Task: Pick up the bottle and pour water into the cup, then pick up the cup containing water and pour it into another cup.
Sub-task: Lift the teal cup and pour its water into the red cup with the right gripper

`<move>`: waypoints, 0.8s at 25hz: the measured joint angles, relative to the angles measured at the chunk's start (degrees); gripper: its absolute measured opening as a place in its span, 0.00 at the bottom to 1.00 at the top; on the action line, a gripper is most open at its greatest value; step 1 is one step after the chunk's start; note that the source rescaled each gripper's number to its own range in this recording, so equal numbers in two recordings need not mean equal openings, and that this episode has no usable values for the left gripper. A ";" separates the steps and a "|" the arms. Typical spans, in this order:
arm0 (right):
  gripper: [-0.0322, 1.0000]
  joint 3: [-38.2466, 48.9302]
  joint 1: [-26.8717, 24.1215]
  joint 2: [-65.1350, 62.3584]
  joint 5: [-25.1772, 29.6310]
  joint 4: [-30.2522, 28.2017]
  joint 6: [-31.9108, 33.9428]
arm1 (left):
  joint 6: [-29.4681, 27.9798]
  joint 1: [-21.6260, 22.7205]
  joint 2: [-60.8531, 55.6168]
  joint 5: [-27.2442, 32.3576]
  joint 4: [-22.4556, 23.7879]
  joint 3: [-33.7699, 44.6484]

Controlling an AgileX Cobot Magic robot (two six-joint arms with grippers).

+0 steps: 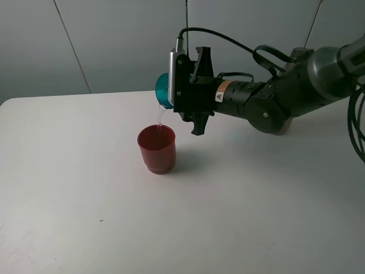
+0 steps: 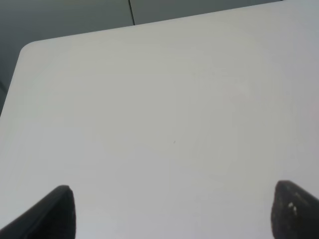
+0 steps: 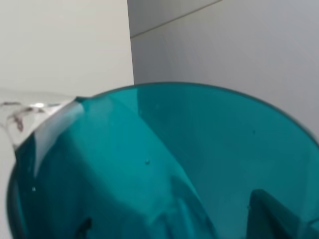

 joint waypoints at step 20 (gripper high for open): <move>0.06 -2.14 0.00 0.00 2.25 0.35 -9.09 | 0.00 0.00 0.00 0.00 0.00 0.00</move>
